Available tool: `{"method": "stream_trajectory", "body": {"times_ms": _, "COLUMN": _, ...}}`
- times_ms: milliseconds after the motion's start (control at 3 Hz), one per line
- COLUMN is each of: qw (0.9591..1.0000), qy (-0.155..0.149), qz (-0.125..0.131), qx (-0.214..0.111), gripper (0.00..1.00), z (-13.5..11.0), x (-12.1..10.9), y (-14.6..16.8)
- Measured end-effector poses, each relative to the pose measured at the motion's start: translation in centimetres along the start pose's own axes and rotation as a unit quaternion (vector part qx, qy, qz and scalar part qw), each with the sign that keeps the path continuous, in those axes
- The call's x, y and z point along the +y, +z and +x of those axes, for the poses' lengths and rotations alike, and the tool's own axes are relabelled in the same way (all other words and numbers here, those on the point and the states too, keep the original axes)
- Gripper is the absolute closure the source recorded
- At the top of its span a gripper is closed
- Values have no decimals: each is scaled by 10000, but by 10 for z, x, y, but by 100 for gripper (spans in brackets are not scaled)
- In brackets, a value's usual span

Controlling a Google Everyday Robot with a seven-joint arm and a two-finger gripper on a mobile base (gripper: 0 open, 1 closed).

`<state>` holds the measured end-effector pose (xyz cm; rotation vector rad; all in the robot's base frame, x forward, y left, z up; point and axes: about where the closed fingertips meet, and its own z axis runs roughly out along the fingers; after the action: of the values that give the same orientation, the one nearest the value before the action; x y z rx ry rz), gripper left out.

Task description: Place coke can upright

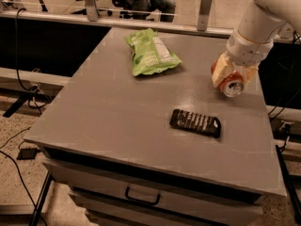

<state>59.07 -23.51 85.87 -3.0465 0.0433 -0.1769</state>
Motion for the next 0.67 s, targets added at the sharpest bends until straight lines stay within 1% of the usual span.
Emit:
{"method": "stream_trajectory", "body": {"times_ms": 333, "qw": 9969, "qy": 480, "qz": 592, "qx": -190, "gripper": 100, "z": 19, "x": -23, "y": -17}}
{"method": "stream_trajectory", "body": {"times_ms": 667, "qw": 9959, "qy": 407, "qz": 775, "qx": 221, "gripper": 100, "z": 34, "x": -29, "y": -40}}
